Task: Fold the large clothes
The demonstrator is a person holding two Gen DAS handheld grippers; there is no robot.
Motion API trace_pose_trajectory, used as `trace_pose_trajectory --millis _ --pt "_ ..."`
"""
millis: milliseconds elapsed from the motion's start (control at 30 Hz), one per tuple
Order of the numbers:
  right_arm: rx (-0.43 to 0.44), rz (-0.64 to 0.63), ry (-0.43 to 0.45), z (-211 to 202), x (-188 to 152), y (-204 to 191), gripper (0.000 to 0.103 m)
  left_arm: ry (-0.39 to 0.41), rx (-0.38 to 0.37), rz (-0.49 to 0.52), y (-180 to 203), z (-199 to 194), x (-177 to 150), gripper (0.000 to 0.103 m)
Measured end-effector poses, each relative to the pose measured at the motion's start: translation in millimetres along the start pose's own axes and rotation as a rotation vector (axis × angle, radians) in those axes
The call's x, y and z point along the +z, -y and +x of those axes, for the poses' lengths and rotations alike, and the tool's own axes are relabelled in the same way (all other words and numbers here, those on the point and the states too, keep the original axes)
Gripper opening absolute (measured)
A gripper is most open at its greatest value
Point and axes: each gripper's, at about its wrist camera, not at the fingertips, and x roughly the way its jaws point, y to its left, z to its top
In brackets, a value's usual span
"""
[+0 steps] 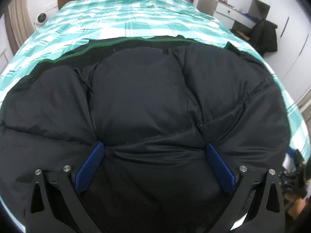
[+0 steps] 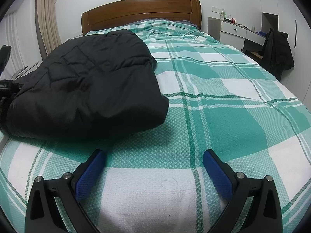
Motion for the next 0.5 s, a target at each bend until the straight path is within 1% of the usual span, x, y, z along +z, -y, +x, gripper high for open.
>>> trace_pose_trajectory --millis 100,133,233,300,367,467,500 --pt "0.002 0.0 0.0 0 0 0 0.103 0.003 0.001 -0.001 0 -3 -2 0.102" --pt "0.001 0.0 0.0 0 0 0 0.103 0.0 -0.005 -0.009 -1 -7 -2 0.101" --pt "0.001 -0.001 0.001 0 0 0 0.103 -0.002 -0.03 -0.027 -1 -28 -5 0.099" --pt "0.001 0.0 0.001 0 0 0 0.103 0.028 -0.052 -0.012 5 -50 -16 0.099" --pt "0.002 0.0 0.002 1 0 0 0.103 0.051 -0.041 0.021 11 -61 -28 0.099" --pt "0.002 0.0 0.002 1 1 0 0.103 0.03 0.019 0.091 20 -47 -45 0.101" --pt "0.001 0.0 0.001 1 1 0 0.103 0.034 0.026 0.101 21 -43 -46 0.102"
